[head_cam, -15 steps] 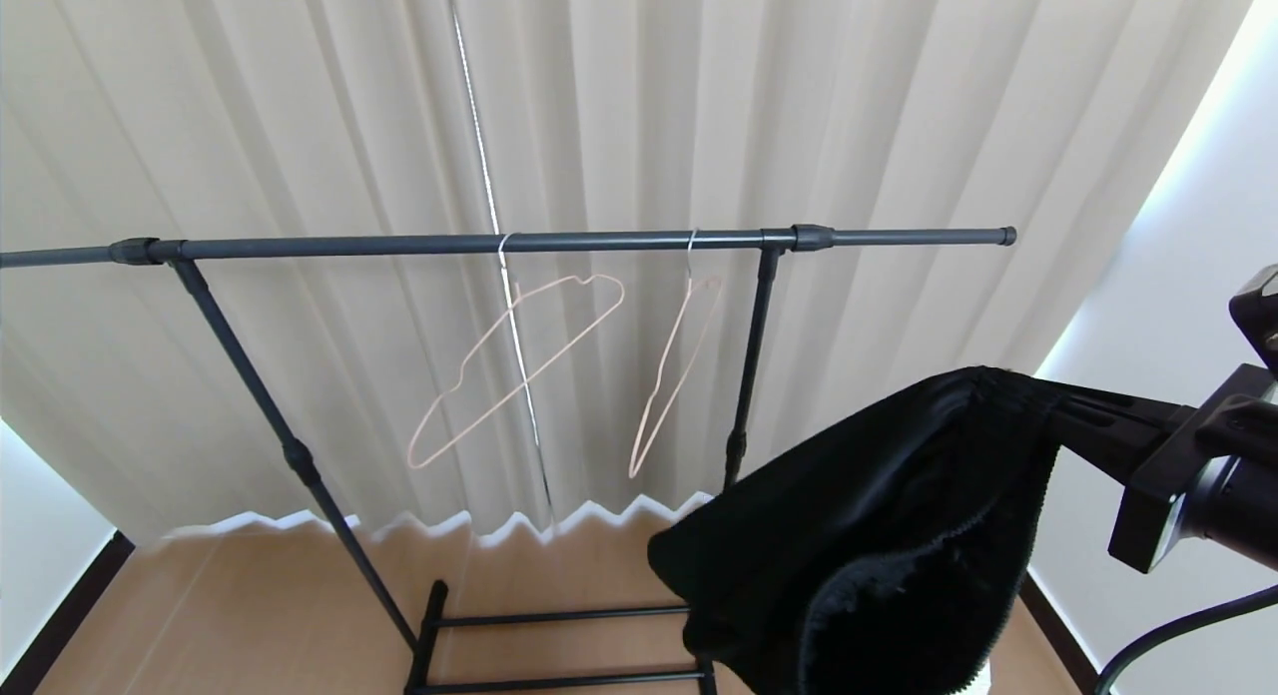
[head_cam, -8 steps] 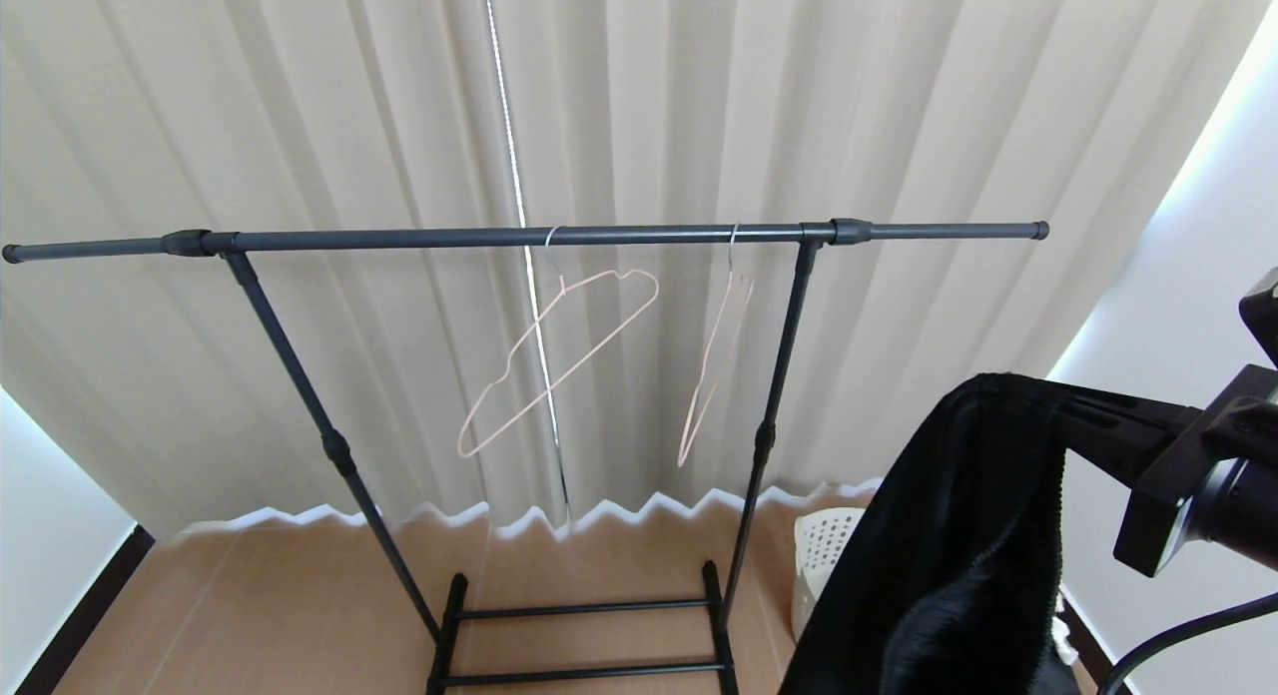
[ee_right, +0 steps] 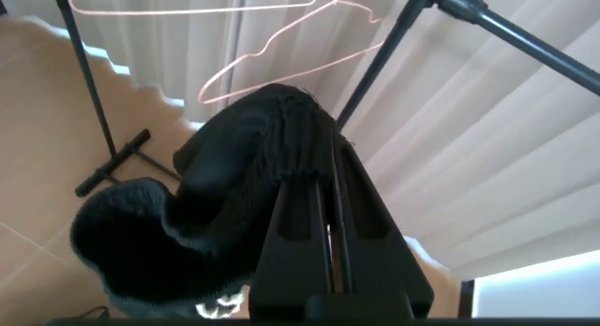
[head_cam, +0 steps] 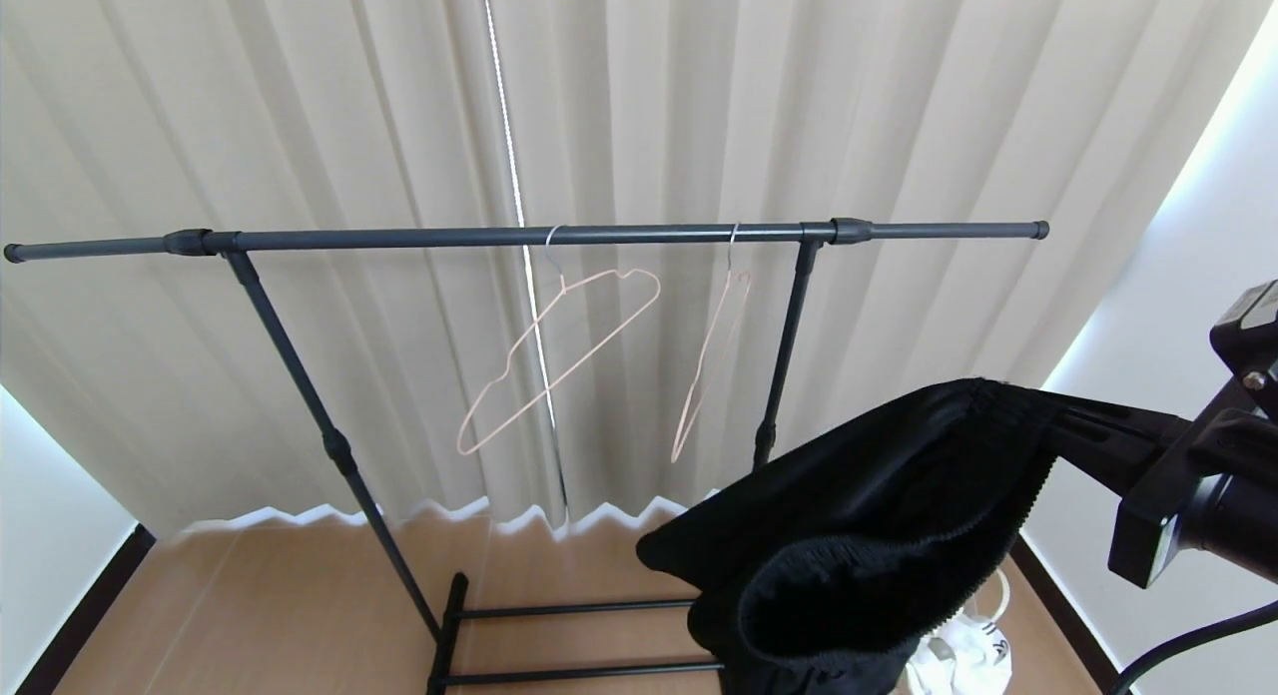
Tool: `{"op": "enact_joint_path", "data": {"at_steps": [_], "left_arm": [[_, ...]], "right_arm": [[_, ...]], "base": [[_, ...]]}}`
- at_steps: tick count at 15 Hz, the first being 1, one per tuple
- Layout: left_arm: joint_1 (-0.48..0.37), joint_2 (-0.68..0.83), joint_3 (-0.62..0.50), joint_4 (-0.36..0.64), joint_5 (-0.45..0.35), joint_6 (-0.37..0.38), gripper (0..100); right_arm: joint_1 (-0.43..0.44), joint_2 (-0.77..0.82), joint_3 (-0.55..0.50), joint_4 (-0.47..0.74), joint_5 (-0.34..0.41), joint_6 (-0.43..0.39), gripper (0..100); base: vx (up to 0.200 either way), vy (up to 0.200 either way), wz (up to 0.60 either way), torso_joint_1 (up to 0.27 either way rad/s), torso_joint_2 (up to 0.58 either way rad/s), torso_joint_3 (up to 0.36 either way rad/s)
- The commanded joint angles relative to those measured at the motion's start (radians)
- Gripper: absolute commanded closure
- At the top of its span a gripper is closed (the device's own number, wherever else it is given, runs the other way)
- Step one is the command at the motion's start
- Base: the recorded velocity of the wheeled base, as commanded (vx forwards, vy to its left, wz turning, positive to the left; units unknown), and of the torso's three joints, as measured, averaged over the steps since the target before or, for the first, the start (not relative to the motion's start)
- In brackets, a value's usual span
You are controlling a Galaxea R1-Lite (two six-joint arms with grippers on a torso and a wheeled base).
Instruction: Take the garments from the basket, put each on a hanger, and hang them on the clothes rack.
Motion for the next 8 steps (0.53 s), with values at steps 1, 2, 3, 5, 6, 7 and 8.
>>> {"op": "enact_joint_path", "data": {"at_steps": [1,2,3,5,6,7,8], "left_arm": [[-0.003,0.032,-0.002,0.005,-0.002,0.063,0],[0.0,0.115,-0.003,0.007,-0.002,0.074,0],[-0.001,0.223,-0.011,0.004,-0.006,0.081,0],[-0.05,0.457,-0.082,-0.012,-0.111,0.063,0],[-0.081,0.609,-0.149,-0.028,-0.221,0.001,0],[-0.109,0.704,-0.184,-0.038,-0.292,-0.02,0],[-0.136,0.801,-0.218,-0.05,-0.33,-0.035,0]], "right_arm": [[0.043,0.019,-0.001,-0.001,-0.006,-0.012,100],[0.081,0.049,-0.034,-0.001,-0.009,-0.006,100],[0.093,0.101,-0.087,0.002,-0.009,0.017,100],[0.093,0.204,-0.172,-0.001,-0.016,0.081,100],[0.093,0.261,-0.234,-0.001,-0.023,0.111,100],[0.095,0.287,-0.268,-0.001,-0.032,0.127,100],[0.095,0.301,-0.295,-0.001,-0.036,0.138,100]], "base": [[0.0,0.0,0.0,0.0,0.0,0.0],[0.0,0.0,0.0,0.0,0.0,0.0],[0.0,0.0,0.0,0.0,0.0,0.0],[0.0,0.0,0.0,0.0,0.0,0.0],[0.0,0.0,0.0,0.0,0.0,0.0],[0.0,0.0,0.0,0.0,0.0,0.0],[0.0,0.0,0.0,0.0,0.0,0.0]]}}
